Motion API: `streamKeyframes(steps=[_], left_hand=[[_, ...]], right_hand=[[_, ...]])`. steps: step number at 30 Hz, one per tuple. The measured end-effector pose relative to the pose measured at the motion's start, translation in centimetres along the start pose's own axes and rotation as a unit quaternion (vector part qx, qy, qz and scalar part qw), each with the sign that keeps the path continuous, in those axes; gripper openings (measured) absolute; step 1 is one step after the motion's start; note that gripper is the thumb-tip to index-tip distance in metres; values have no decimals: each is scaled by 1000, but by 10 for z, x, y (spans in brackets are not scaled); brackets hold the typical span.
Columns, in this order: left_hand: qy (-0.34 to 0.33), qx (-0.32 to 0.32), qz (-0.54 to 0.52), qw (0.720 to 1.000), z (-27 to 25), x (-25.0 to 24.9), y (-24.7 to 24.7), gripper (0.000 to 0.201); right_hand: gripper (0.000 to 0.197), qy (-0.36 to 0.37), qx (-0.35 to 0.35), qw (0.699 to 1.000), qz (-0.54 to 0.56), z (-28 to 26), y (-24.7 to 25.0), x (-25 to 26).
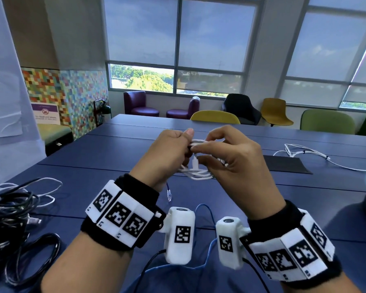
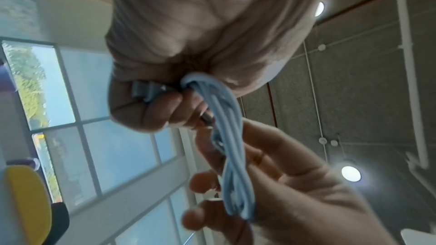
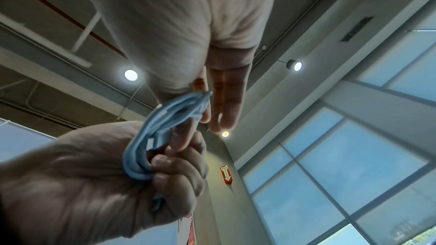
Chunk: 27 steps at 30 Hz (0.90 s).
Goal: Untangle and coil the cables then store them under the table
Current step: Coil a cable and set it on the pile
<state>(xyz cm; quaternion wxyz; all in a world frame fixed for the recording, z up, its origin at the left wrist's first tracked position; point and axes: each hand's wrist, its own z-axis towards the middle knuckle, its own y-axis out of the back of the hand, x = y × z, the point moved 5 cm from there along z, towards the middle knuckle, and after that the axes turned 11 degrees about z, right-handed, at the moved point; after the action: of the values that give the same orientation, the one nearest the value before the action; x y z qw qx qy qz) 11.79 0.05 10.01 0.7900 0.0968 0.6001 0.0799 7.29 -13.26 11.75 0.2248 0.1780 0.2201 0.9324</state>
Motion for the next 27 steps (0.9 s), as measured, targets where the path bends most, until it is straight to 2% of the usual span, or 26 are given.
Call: streamKeyframes(steps=[5,9,11,17,22,25,27], left_hand=[[12,61,-69,996,-7,-5,-4,40],[-52,175,-130,974,-14,-16,-12,9],[-78,196,-107,972,-16,-17,-12,33],[-126,139,34,982,-20,-22,-12,42],[-130,143,58,980,-21,-22,-17,45],[-126,99,80,984,-19,-23,-19,40],[-125,61,57,989,-18,-25,-17,32]], right_hand=[[22,-11,-13,999,28,0,3,-1],[19,-13,-60,995,75,4,18,-10],[19,-21,-66,992,105,5,21,-13],[21,2,-73,992,103,5,21,-14],[16,-6,-86,990,114,4,22,-15],[16,-16,-76,990,119,4,23,-14],[17,-30,-66,989,131,5,22,-14]])
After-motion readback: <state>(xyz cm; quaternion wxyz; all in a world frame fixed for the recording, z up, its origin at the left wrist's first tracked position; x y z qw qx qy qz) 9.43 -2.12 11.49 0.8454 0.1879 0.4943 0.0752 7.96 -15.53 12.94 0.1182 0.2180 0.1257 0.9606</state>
